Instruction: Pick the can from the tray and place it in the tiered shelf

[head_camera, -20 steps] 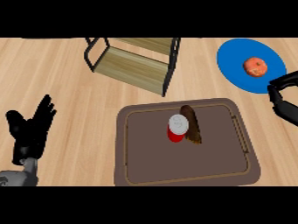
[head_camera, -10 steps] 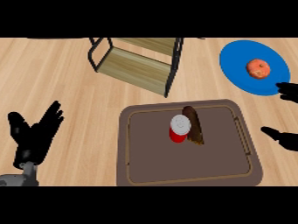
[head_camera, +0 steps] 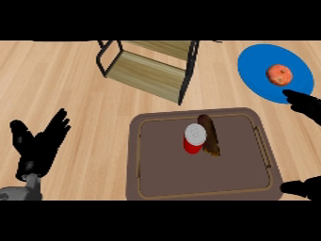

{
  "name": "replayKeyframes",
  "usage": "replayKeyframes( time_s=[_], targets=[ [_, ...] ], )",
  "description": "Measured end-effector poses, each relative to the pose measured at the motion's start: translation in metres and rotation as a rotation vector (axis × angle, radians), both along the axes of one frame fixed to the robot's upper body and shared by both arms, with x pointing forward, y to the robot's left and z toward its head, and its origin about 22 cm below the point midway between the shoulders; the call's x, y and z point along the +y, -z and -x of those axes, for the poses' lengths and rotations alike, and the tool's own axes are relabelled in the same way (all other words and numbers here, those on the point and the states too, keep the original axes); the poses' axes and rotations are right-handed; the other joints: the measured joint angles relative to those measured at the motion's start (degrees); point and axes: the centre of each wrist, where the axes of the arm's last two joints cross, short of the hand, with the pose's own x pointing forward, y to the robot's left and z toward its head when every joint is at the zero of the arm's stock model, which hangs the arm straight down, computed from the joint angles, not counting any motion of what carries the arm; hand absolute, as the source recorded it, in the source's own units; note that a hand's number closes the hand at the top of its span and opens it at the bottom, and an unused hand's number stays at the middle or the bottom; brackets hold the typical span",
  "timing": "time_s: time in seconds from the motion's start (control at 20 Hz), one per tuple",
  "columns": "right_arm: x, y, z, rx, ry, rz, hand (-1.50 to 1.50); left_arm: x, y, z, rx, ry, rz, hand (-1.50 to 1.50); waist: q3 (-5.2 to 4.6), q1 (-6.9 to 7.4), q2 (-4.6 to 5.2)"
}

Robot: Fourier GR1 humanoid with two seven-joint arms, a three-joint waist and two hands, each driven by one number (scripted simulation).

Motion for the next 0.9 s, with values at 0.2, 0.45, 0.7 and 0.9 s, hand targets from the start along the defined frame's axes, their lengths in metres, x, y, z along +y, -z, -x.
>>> replayKeyframes(
  time_s=[0.2,0.45,0.7,0.9],
  targets=[
    [0.035,-0.02,0.001,0.059,0.016,0.077,-1.5,-0.003,-0.001,-0.003,0.002,0.012,0.003,0.0,-0.03,0.54,0.07],
    [0.075,-0.037,-0.012,0.081,0.089,0.156,-1.5,-0.006,-0.002,-0.006,0.003,0.022,0.0,0.0,-0.06,1.12,0.18],
    [0.107,-0.035,-0.026,0.077,0.116,0.244,-1.5,-0.008,-0.005,-0.006,0.014,0.022,-0.003,0.0,-0.08,1.2,0.21],
    [0.131,-0.025,-0.041,0.118,0.112,0.286,-1.5,-0.007,-0.005,-0.005,0.013,0.022,0.0,0.0,-0.09,1.13,0.24]
  ],
)
